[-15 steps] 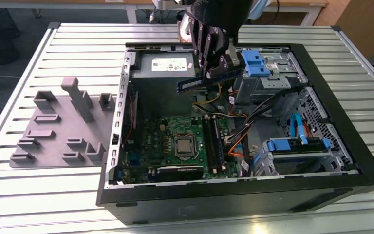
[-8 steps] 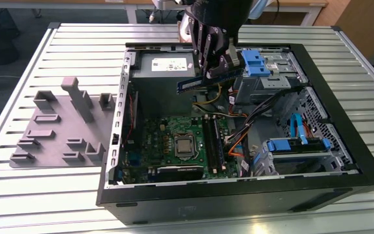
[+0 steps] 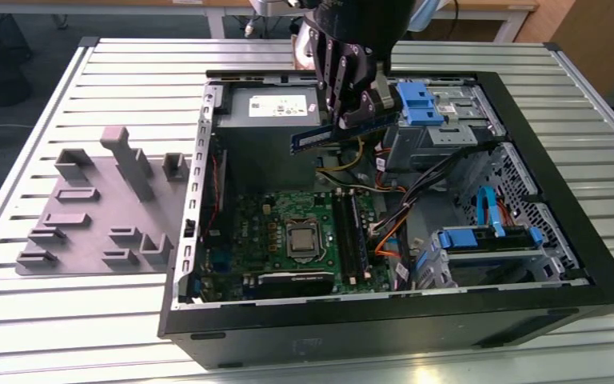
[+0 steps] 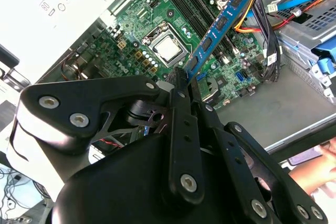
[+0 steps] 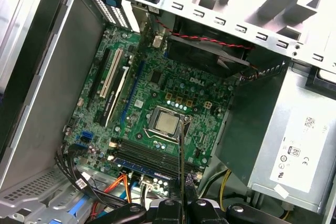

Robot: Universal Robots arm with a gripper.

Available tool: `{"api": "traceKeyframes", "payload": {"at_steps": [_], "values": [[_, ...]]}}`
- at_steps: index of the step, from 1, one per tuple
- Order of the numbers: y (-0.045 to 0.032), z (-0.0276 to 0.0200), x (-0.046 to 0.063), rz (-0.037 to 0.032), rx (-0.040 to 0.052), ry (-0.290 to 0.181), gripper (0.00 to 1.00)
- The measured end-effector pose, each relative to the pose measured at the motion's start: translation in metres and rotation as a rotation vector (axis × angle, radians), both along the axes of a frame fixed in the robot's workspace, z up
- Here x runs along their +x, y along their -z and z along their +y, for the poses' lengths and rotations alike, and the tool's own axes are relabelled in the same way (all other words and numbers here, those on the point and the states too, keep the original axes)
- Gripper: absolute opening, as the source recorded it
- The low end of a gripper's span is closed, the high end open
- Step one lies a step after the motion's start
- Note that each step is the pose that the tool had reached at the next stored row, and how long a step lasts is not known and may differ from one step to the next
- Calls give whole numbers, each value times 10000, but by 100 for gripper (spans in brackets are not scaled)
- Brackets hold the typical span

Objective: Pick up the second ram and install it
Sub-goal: 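Insert the second ram into the second slot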

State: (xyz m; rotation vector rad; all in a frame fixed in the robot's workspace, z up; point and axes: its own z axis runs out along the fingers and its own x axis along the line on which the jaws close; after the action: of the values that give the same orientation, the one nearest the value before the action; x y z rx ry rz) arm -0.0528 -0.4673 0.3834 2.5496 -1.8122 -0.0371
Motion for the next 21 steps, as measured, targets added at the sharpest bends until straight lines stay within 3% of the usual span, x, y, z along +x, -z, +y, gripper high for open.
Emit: {"api": "traceKeyframes", "payload": {"at_steps": [21], "values": [[0, 0, 0, 0, 0, -131, 14]]}}
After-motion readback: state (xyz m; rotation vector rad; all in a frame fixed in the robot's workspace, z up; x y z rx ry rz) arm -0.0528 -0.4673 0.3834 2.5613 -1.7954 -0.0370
